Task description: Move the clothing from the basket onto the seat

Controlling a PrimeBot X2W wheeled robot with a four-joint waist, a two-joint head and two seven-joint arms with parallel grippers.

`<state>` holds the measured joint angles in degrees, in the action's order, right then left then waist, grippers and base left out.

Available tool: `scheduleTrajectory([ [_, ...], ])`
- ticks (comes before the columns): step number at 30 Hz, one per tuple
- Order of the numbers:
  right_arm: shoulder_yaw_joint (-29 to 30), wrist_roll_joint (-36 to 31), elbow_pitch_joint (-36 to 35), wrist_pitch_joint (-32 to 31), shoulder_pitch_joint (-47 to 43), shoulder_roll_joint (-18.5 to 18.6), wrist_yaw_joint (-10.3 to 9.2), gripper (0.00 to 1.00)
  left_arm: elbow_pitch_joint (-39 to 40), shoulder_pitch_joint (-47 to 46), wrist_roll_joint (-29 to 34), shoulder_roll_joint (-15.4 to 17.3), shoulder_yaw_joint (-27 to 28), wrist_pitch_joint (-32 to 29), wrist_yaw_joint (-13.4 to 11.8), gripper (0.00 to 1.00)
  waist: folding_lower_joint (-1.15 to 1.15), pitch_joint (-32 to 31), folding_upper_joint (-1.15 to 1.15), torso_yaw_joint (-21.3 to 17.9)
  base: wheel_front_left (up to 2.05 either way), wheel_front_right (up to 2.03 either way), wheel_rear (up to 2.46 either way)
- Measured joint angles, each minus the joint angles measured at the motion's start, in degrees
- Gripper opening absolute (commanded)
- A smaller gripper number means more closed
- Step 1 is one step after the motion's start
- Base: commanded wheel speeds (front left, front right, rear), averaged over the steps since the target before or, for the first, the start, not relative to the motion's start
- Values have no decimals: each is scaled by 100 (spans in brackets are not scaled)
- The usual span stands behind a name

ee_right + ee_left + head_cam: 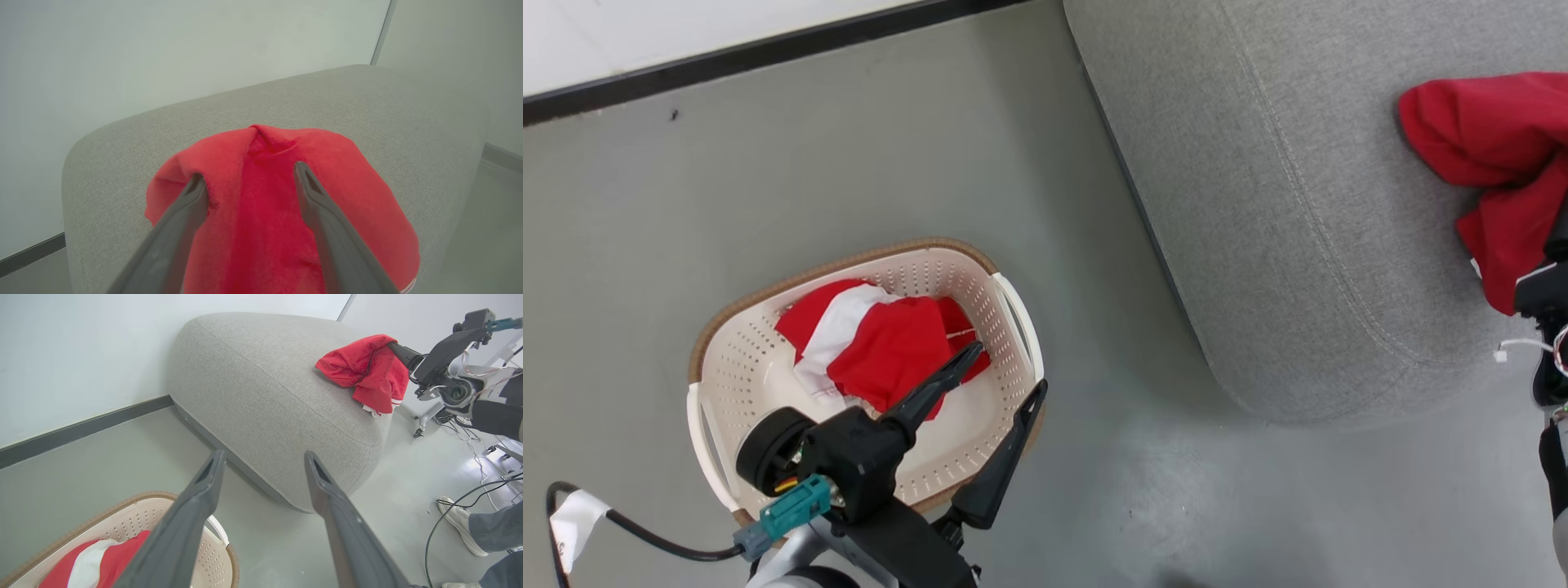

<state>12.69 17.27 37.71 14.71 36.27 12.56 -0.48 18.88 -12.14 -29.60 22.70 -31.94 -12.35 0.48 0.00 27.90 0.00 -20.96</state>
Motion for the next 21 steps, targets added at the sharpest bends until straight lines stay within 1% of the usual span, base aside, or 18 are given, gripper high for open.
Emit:
scheduleTrajectory([
  [4,-99,-194,-263,0,-307,-31,29,100,-181,-71,-134,-159,-37,96,7,100,0,-179,0,25,0,0,0],
  [11,-147,-390,-909,0,-993,-224,49,100,-643,-105,-231,-352,-10,315,10,100,0,-526,0,150,0,0,0],
  [15,-209,-531,-1311,0,-1429,-370,49,100,-935,-100,-297,-442,108,499,3,100,1,-737,0,271,0,0,0],
  [17,-226,-571,-1479,0,-1575,-375,57,100,-1081,-85,-316,-478,172,570,1,100,0,-842,-1,348,0,0,0],
  [21,-366,-672,-1848,0,-1855,-468,151,100,-1340,2,-482,-581,222,760,-5,100,1,-1046,-1,532,0,0,0],
])
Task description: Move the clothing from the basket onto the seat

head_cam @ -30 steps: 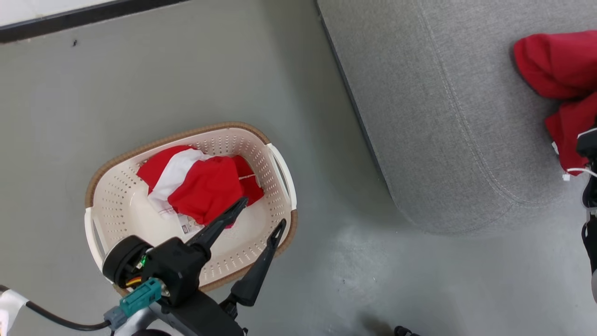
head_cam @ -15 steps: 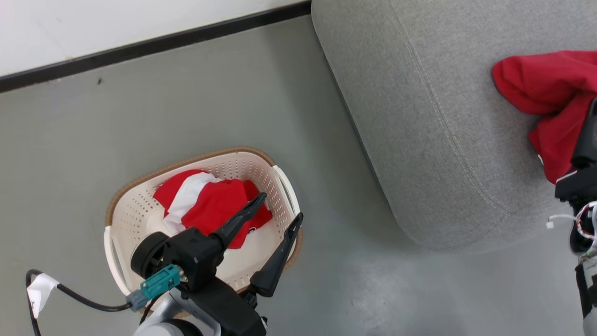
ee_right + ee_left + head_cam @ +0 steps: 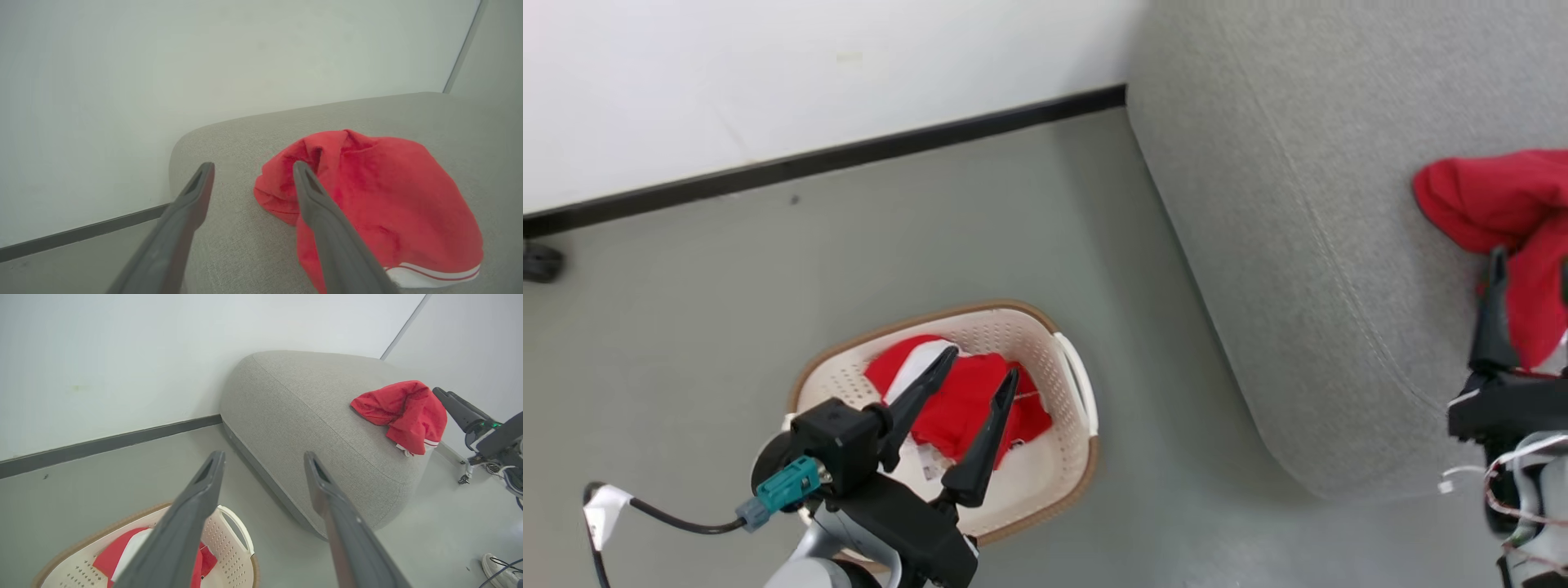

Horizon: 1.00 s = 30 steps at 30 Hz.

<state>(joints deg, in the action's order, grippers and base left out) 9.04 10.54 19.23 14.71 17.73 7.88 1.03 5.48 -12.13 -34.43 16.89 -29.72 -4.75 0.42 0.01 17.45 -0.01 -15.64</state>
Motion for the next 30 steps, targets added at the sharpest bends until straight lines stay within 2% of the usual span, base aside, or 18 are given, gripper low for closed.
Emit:
scheduleTrajectory([
  [5,-223,-58,-348,0,-303,-162,111,100,-376,101,-70,-178,36,192,-49,100,0,-239,0,285,0,0,0],
  [12,-435,-102,-386,0,-657,-176,302,100,-851,141,-172,-341,241,499,-143,100,0,-537,0,782,0,0,0],
  [24,-664,-374,-327,-1,-1267,-181,352,100,-1539,487,-240,-366,525,994,-194,100,0,-969,0,1740,0,0,0],
  [30,-810,-372,-297,-1,-1435,-336,352,100,-1802,742,-390,-327,686,1232,-201,100,-1,-1244,0,2098,0,0,0],
])
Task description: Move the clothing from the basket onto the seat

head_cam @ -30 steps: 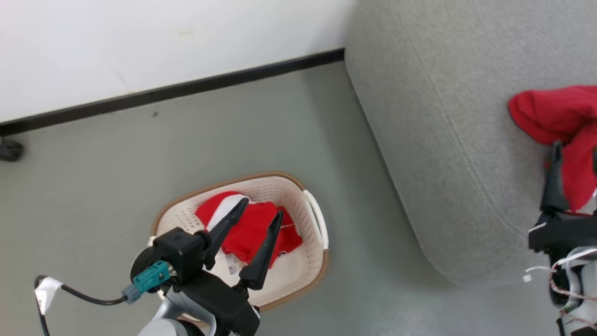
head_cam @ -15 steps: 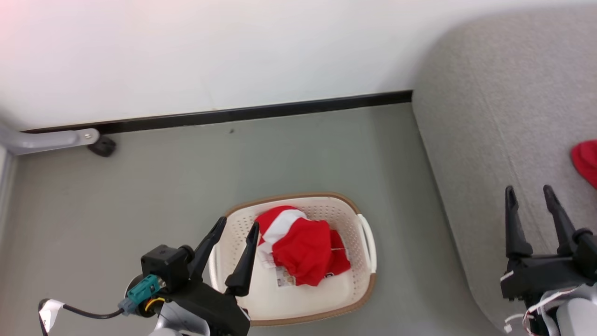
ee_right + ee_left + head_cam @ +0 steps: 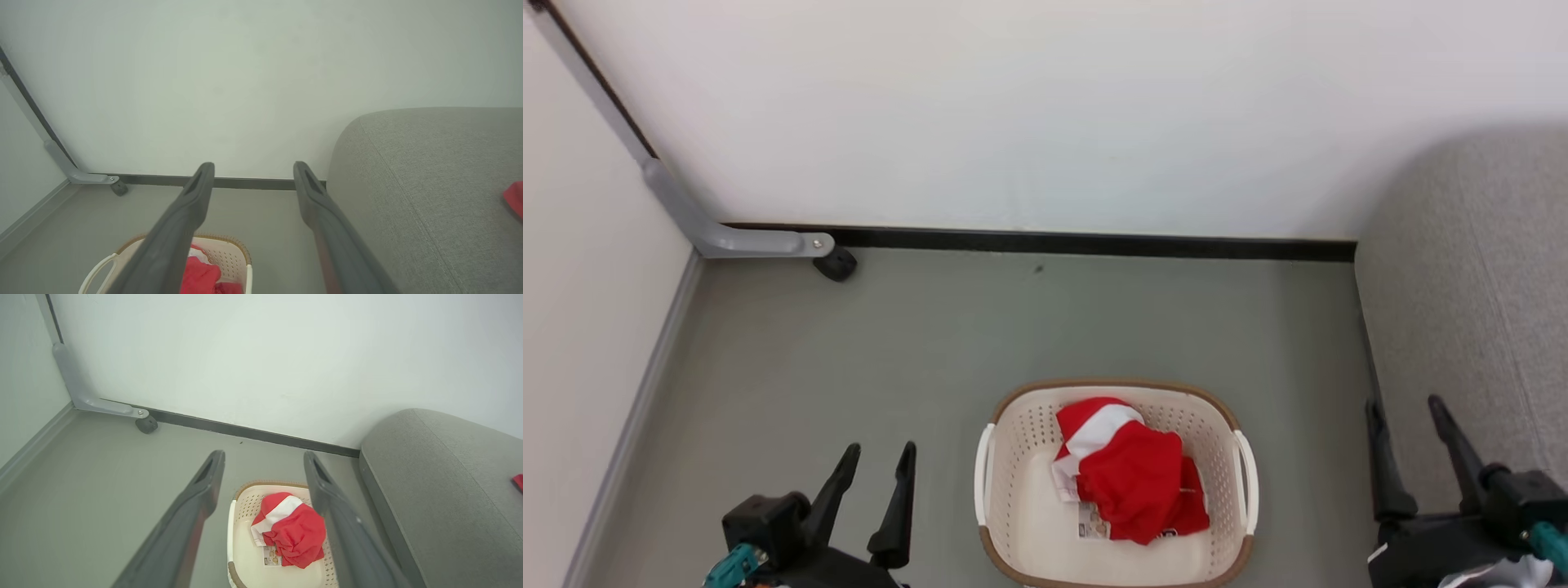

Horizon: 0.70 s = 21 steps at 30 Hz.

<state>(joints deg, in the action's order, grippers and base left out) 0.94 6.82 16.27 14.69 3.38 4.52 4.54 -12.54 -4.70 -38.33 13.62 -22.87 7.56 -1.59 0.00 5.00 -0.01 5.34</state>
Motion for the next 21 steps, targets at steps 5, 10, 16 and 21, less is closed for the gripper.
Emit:
scheduleTrajectory([
  [5,-127,-1,68,0,-277,-74,0,100,-137,210,-22,56,120,212,-2,100,0,-280,0,165,0,0,0],
  [10,-252,-1,66,0,-440,-107,0,100,-132,483,-36,152,249,363,-44,100,1,-467,0,227,0,0,0],
  [16,-353,-4,25,0,-511,-136,0,100,-134,568,-86,224,416,424,-44,100,0,-540,0,149,0,0,0],
  [21,-374,-4,-19,0,-510,-137,-1,100,-132,576,-86,236,458,475,-40,100,-1,-534,1,24,0,0,0],
])
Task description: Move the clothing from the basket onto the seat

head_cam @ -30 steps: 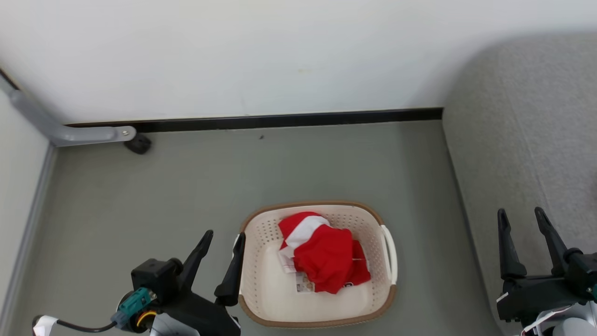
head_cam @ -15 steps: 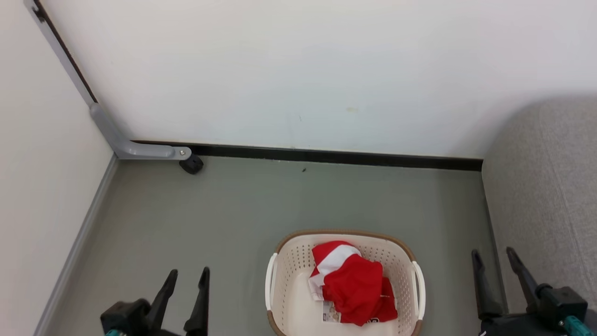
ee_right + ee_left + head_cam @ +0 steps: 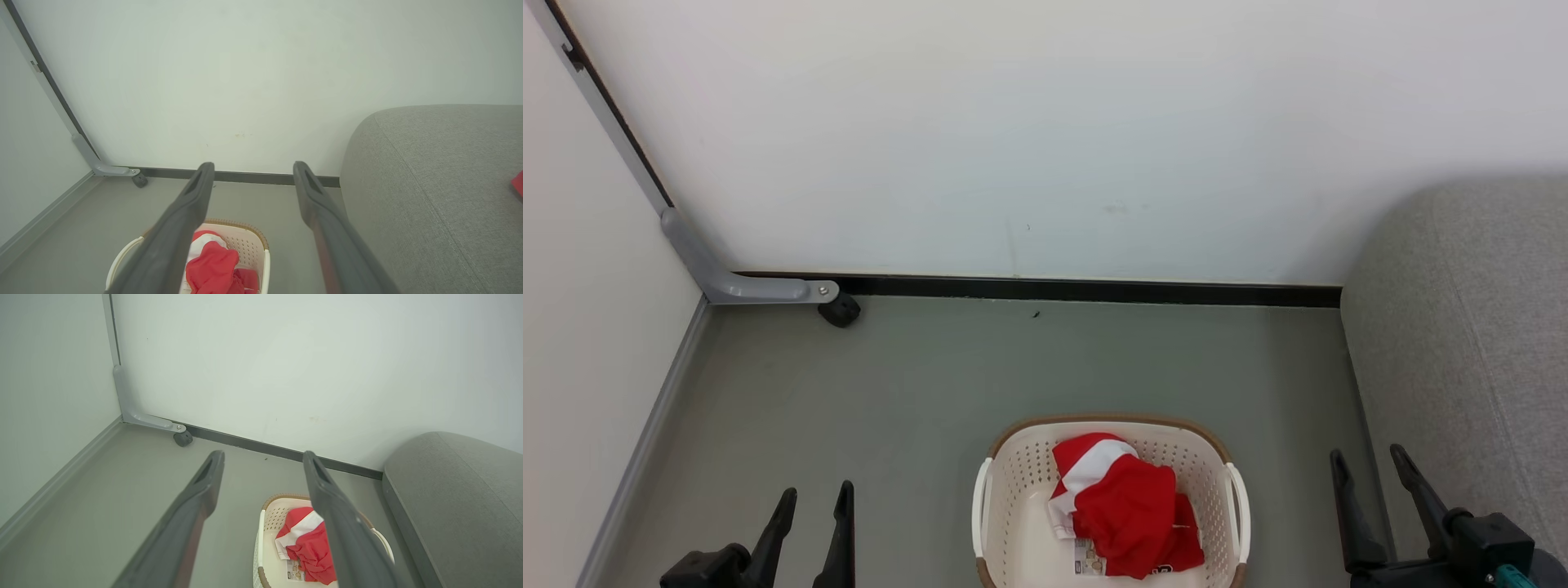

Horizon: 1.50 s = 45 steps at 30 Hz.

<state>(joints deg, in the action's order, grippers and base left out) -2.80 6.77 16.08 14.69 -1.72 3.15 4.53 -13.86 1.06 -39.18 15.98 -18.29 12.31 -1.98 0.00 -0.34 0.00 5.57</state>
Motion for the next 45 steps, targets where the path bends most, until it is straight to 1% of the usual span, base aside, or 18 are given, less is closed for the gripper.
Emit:
scheduleTrajectory([
  [5,-21,0,-76,0,-1,-3,-8,100,22,4,0,1,8,42,9,100,0,33,0,-138,0,0,0],
  [7,-24,0,-90,0,0,-4,-10,100,30,5,0,-1,11,48,49,100,0,57,0,-192,0,0,0],
  [9,-21,0,-98,0,0,-7,-55,100,33,4,0,-5,11,49,53,100,0,83,0,-244,0,0,0],
  [13,-19,1,-122,0,0,-10,-58,100,34,-1,1,-12,12,94,70,100,0,156,0,-344,0,0,0],
  [16,-20,1,-145,0,1,-13,-100,100,36,-4,2,-14,12,97,103,100,0,201,0,-383,0,0,0],
  [21,-54,1,-174,0,5,-18,-101,100,66,-5,11,-13,15,99,107,100,0,279,0,-439,0,0,0],
  [26,-116,2,-241,0,18,-29,-152,100,123,-8,16,4,44,99,154,100,0,388,0,-507,0,0,0],
  [35,-194,2,-428,0,148,-38,-213,100,250,-168,35,96,55,99,208,100,0,718,0,-709,0,0,0],
  [45,-407,4,-679,0,378,-42,-358,100,420,-599,113,222,20,2,252,100,-1,1257,0,-1037,0,0,0],
])
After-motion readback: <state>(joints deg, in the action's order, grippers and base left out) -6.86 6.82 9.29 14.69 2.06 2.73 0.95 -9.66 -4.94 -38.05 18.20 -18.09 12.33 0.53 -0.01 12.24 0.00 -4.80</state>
